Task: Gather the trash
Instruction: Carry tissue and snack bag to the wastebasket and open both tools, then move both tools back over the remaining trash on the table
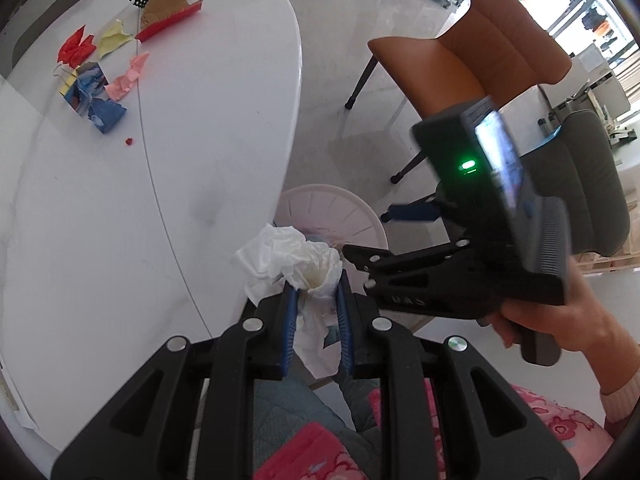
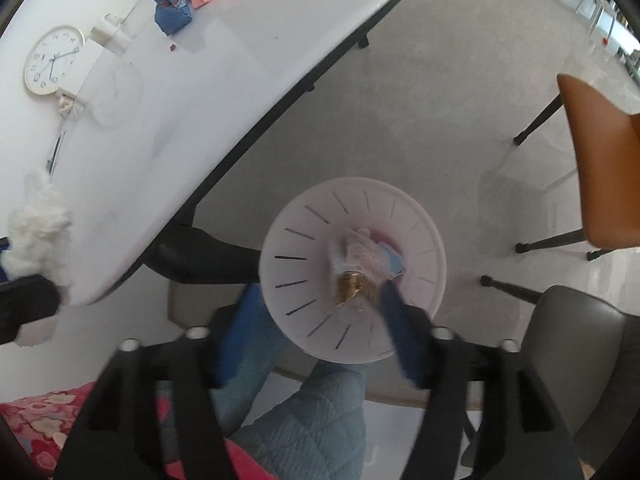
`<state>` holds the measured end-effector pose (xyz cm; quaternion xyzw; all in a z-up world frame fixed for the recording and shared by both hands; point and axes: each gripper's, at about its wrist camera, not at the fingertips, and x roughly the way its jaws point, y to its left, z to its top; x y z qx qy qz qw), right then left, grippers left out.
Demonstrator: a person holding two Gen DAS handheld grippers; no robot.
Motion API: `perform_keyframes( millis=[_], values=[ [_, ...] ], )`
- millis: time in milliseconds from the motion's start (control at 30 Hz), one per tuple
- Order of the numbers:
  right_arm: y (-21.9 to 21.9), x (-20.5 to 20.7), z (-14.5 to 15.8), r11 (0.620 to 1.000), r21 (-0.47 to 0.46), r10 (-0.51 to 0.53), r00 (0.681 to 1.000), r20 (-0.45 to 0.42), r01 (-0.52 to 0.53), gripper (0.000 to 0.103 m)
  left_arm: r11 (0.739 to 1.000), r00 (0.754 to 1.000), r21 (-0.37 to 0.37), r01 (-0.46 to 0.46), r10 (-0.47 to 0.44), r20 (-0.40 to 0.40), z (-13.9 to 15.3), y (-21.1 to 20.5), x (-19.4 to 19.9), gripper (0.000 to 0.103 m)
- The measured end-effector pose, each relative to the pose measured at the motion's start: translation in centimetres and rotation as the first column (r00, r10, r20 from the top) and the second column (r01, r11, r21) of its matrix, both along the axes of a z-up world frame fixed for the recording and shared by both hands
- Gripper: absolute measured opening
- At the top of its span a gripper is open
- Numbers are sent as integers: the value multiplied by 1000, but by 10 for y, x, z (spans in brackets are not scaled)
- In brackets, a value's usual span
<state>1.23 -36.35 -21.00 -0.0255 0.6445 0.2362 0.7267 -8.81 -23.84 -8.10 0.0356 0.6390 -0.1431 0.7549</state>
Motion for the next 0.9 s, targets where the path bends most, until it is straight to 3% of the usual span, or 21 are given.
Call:
perform_keyframes(
  millis=[67, 233, 333, 400, 567, 800, 900],
  values=[
    [-7, -2, 12, 1000, -25, -4, 999, 36, 4, 80, 1000, 1000, -2, 2, -2, -12, -6, -3, 3, 18],
    [-27, 1, 40, 997, -51, -48, 996, 80, 52, 81, 1000, 999, -7, 28, -28, -44, -18, -14, 2, 20],
    [-42, 3, 59, 995, -64, -74, 990, 123, 82, 81, 999, 996, -10, 45, -46, -73, -28, -22, 5, 38],
    [-49, 5, 67, 993, -70, -83, 987, 141, 93, 84, 999, 996, 1, 47, -47, -74, -30, -26, 5, 59],
    [-61, 7, 83, 993, -62, -87, 982, 168, 99, 84, 999, 997, 3, 32, -32, -65, -25, -32, 11, 76],
    [-61, 13, 94, 993, -54, -95, 981, 169, 105, 84, 1000, 999, 25, 8, -7, -38, -12, -28, 15, 82],
    [-56, 20, 104, 993, -52, -97, 982, 165, 107, 94, 998, 999, 44, -42, 42, -5, -2, -17, 20, 86]
  ],
)
